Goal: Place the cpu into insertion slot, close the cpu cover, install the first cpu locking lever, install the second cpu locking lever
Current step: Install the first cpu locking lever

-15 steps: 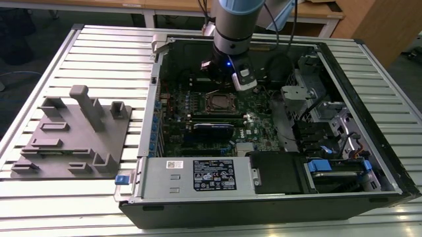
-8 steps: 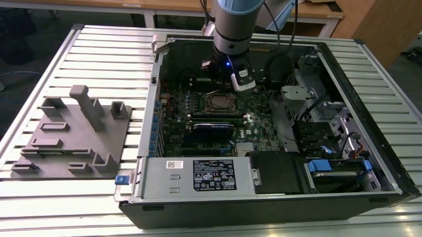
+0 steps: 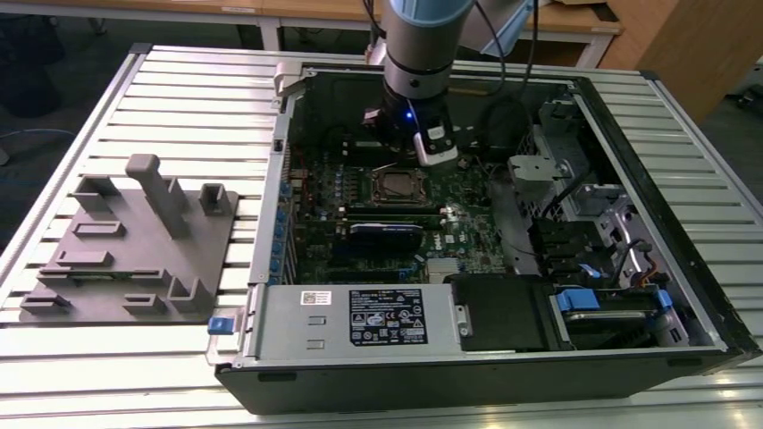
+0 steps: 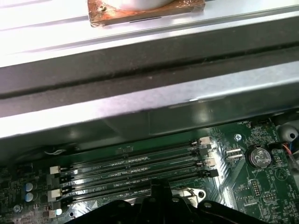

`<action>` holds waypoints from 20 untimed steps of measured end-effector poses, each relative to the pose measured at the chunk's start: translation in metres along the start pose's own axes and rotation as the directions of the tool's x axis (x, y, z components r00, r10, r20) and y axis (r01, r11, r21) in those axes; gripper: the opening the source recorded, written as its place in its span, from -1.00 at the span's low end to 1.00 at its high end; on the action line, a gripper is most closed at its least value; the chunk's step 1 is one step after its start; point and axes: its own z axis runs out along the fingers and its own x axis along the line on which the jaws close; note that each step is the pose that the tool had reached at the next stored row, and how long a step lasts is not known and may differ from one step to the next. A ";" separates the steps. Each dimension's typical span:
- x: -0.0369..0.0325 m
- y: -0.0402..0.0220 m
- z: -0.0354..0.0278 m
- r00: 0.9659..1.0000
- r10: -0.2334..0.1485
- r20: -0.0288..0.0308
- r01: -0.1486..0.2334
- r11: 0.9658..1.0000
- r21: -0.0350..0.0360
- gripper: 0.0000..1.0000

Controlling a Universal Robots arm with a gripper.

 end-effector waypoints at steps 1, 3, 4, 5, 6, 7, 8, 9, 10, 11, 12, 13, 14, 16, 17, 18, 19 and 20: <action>0.0005 0.0000 0.0000 1.000 0.001 0.000 -0.001 1.000 0.000 -0.79; 0.0010 0.0003 0.0001 1.000 0.005 0.001 -0.005 1.000 0.000 -0.79; 0.0011 0.0004 0.0002 1.000 0.007 0.002 -0.007 1.000 0.000 -0.79; 0.0012 0.0006 0.0003 1.000 0.009 0.002 -0.009 1.000 0.000 -0.79; 0.0013 0.0011 0.0005 1.000 0.010 0.003 -0.010 1.000 0.000 -0.79; 0.0014 0.0015 0.0005 1.000 0.012 0.003 -0.012 1.000 0.000 -0.79; 0.0014 0.0016 0.0006 1.000 0.013 0.003 -0.013 1.000 0.000 -0.79; 0.0014 0.0017 0.0006 1.000 0.014 0.003 -0.014 1.000 0.000 -0.79; 0.0015 0.0017 0.0006 1.000 0.015 0.004 -0.015 1.000 0.000 -0.79; 0.0015 0.0017 0.0007 1.000 0.017 0.005 -0.017 1.000 0.000 -0.79; 0.0015 0.0016 0.0011 1.000 0.019 0.007 -0.019 1.000 -0.001 -0.79; 0.0015 0.0015 0.0015 1.000 0.021 0.009 -0.021 1.000 -0.001 -0.79; 0.0015 0.0014 0.0021 1.000 0.023 0.012 -0.023 1.000 -0.002 -0.79; 0.0017 0.0011 0.0028 0.999 0.028 0.017 -0.028 1.000 -0.002 -0.79; 0.0017 0.0011 0.0028 0.999 0.030 0.018 -0.030 1.000 -0.002 -0.79; 0.0017 0.0010 0.0031 0.999 0.033 0.019 -0.033 0.999 -0.003 -0.79; 0.0017 0.0010 0.0034 0.999 0.039 0.021 -0.039 0.999 -0.003 -0.79; 0.0017 0.0009 0.0036 0.998 0.052 0.024 -0.052 0.999 -0.003 -0.79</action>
